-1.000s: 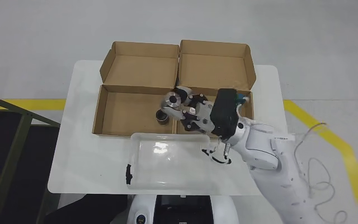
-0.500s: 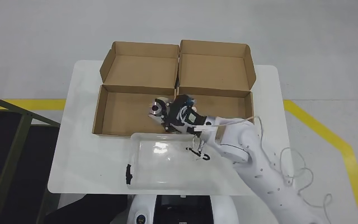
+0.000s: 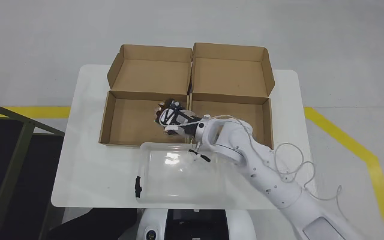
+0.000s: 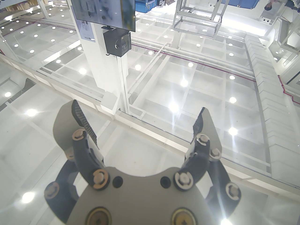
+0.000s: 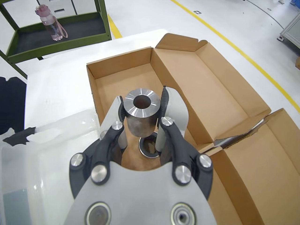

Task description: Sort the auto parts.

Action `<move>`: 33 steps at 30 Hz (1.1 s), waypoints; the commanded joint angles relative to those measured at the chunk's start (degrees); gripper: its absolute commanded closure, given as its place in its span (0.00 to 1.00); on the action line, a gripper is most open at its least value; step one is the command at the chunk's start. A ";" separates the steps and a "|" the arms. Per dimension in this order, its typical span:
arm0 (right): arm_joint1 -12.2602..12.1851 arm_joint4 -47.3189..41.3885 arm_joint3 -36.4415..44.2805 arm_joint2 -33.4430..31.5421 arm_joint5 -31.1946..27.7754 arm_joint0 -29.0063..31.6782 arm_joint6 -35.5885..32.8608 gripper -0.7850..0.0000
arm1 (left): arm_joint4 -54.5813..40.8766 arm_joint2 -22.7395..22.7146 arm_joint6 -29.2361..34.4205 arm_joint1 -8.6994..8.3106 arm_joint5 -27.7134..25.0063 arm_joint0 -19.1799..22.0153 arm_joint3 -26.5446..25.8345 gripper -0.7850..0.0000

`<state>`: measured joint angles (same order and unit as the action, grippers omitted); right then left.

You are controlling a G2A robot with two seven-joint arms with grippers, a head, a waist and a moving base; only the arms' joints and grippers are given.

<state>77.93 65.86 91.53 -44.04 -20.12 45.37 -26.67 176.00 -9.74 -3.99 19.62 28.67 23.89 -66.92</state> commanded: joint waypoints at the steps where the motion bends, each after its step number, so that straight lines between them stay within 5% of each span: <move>1: 0.53 0.10 -2.22 0.75 0.62 -1.45 -0.23 1.00 | 0.00 0.00 0.00 0.00 0.00 0.00 0.00 0.00; 12: 3.25 1.40 -9.00 5.17 1.32 -5.96 -0.04 1.00 | 0.00 0.00 0.00 0.00 0.00 0.00 0.00 0.00; 33: 3.28 1.74 -8.80 5.06 1.30 -5.80 0.55 1.00 | 0.00 0.00 0.00 0.00 0.00 0.00 0.00 0.00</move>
<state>81.20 67.60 82.73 -38.99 -18.81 39.57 -26.12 176.00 -9.74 -3.99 19.62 28.67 23.89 -66.92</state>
